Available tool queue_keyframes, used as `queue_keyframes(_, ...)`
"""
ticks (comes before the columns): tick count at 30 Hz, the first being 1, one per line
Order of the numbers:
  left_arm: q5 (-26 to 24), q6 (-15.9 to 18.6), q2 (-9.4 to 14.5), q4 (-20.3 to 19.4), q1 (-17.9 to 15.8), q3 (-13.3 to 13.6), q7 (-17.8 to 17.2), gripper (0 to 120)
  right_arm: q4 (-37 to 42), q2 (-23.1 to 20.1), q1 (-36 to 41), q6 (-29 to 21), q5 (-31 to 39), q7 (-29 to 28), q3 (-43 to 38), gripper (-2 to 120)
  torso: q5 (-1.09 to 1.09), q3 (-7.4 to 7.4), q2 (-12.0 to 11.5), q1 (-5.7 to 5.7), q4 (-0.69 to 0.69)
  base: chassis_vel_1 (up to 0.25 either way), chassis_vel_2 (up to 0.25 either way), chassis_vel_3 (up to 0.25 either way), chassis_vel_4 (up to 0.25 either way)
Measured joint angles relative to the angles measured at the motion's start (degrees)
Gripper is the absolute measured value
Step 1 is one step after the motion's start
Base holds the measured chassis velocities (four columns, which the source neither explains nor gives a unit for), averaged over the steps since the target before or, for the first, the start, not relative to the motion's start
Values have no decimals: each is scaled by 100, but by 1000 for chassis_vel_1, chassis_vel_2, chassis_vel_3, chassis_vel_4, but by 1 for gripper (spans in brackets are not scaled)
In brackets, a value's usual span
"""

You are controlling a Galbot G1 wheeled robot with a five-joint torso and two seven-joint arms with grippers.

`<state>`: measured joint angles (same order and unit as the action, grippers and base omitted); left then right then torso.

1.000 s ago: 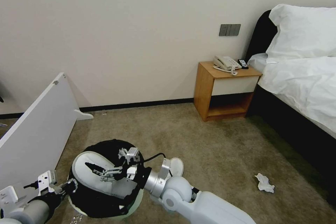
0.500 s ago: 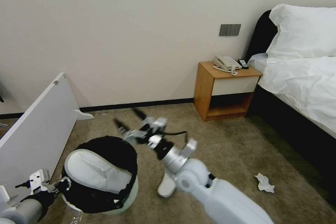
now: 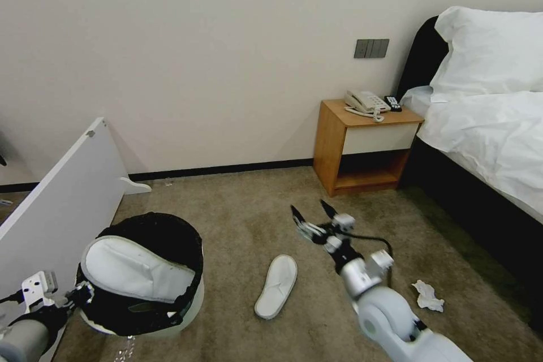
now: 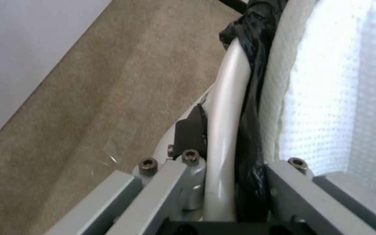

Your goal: Pick up the trash bin, then pick up the garbage from the floor and place it into the trash bin.

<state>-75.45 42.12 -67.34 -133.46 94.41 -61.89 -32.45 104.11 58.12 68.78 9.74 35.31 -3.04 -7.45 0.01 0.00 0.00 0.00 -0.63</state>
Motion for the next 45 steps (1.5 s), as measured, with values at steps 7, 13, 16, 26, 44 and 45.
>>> queue_keyframes(7,50,2,-21,2,-9,39,-4,1,-229,472,1231,109,-737,150,-891,100,-1,0,0,0,2,0,0,0,0)
queue_keyframes(13,72,2,-35,-1,-9,106,-17,1,-401,896,1743,217,-892,598,-1442,100,-1,0,0,0,1,0,0,0,0)
queue_keyframes(16,73,2,-32,-4,2,103,-18,1,-479,1140,1979,303,-1099,818,-1684,100,-1,0,0,0,1,0,0,0,0)
queue_keyframes(26,48,2,-11,-20,15,81,-11,1,-626,1477,2271,451,-1539,1152,-1920,100,-1,0,0,0,2,0,0,0,0)
queue_keyframes(44,35,2,11,9,-1,103,4,1,-723,1543,2304,490,-1612,1260,-1931,100,-1,0,0,0,1,-46,50,50,-48)
queue_keyframes(45,35,2,11,9,-1,103,4,1,-723,1543,2304,490,-1612,1260,-1931,100,-1,0,0,0,1,-41,60,39,-45)
